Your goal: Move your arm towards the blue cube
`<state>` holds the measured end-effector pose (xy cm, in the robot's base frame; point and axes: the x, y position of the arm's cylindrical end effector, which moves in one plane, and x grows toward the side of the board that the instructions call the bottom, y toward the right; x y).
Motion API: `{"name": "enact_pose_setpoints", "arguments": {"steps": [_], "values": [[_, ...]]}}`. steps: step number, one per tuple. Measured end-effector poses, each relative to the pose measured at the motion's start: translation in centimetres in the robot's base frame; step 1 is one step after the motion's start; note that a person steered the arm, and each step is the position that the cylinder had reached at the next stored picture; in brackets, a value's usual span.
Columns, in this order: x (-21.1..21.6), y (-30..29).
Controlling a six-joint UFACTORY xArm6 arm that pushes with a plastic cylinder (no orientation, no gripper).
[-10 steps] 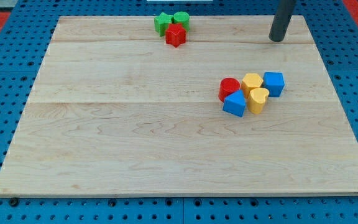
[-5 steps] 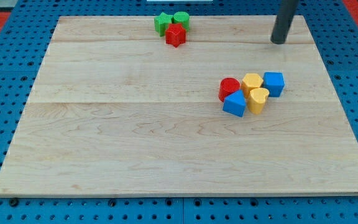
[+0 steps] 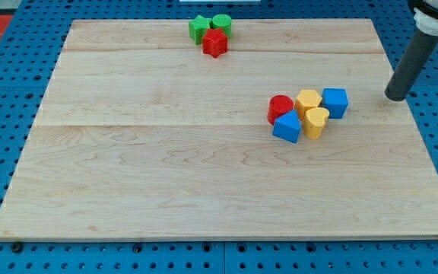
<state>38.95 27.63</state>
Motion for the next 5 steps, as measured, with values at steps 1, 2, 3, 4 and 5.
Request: {"name": "enact_pose_setpoints", "arguments": {"steps": [1,2,3,4,5], "values": [[-0.1,-0.2],[-0.1,-0.9],[-0.2,-2.8],[-0.2,-5.9],[-0.2,-5.8]]}}
